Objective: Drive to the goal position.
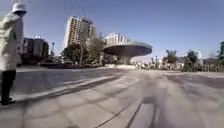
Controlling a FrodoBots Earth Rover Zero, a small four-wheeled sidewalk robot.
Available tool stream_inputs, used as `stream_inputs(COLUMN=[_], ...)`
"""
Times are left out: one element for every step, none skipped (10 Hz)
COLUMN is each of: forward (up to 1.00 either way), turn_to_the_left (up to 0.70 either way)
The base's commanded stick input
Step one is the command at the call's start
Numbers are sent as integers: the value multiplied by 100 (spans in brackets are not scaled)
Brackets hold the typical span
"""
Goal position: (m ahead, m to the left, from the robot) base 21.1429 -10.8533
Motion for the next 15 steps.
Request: stream_inputs(forward=[70,70,70,70,70,70,70,70,70,70,70,70,70,70,70], turn_to_the_left=[-27,-4,0,0,0,0,0,0,0,0,0,0,0,0,0])
